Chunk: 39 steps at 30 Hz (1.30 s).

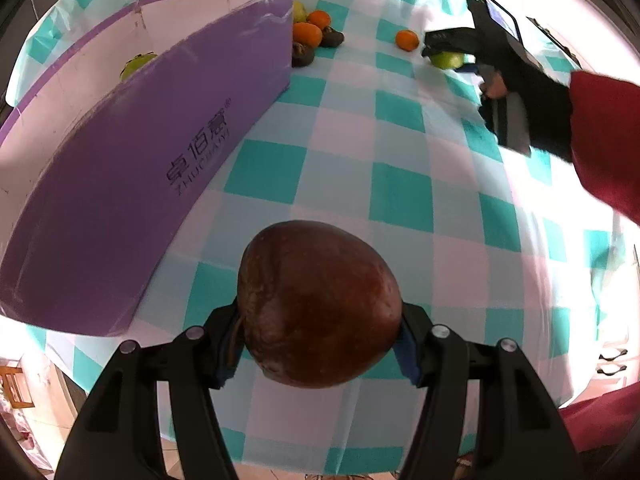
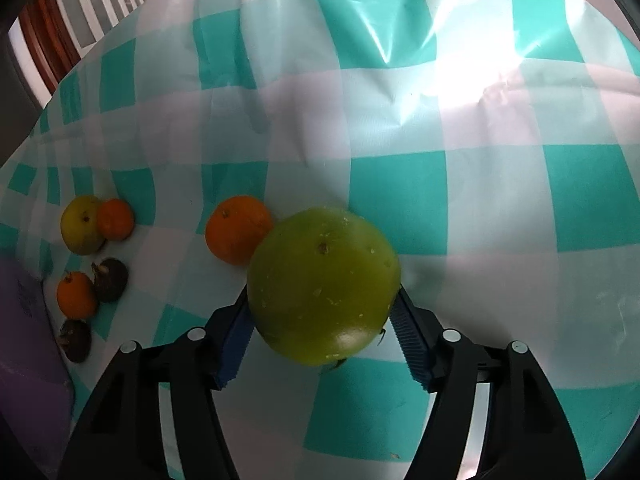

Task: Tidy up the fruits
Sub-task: 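Carry the mango and tomato into the purple box with both tools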

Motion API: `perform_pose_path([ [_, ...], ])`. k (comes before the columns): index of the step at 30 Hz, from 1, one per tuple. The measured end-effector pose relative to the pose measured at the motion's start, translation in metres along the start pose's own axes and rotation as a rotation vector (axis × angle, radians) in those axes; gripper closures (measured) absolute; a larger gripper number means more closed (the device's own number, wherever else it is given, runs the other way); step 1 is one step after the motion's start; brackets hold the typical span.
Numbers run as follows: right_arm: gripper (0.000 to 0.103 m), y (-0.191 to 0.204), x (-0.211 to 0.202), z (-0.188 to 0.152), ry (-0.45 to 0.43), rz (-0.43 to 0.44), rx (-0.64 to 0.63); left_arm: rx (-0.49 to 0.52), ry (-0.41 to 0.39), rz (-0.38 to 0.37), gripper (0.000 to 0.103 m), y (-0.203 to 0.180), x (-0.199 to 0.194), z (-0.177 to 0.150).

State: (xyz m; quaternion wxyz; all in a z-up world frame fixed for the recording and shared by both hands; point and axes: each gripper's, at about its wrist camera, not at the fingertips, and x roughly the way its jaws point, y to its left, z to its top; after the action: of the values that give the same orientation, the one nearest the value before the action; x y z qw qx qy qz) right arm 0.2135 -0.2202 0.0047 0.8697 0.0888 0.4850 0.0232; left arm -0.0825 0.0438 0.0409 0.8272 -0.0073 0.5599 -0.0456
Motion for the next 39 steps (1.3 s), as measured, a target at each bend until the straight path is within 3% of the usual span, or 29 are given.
perform_pose_path([
  [8,0.039,0.009,0.0,0.004,-0.012,-0.052,-0.062,-0.018,0.005,0.019,0.041,0.004,-0.006,-0.011],
  [12,0.04,0.001,-0.015,-0.003,-0.025,0.01,-0.041,-0.029,0.002,0.024,0.041,0.008,-0.008,-0.011],
  [16,0.04,0.005,-0.045,-0.032,-0.036,0.11,-0.018,-0.024,-0.012,0.008,0.041,0.006,-0.011,-0.005],
  [29,0.04,0.041,-0.206,-0.155,-0.046,0.252,-0.08,0.074,-0.178,-0.038,0.041,0.003,-0.066,0.022],
  [39,0.04,0.113,-0.302,-0.192,-0.176,0.321,-0.182,0.131,-0.325,0.013,0.041,0.03,-0.141,0.015],
])
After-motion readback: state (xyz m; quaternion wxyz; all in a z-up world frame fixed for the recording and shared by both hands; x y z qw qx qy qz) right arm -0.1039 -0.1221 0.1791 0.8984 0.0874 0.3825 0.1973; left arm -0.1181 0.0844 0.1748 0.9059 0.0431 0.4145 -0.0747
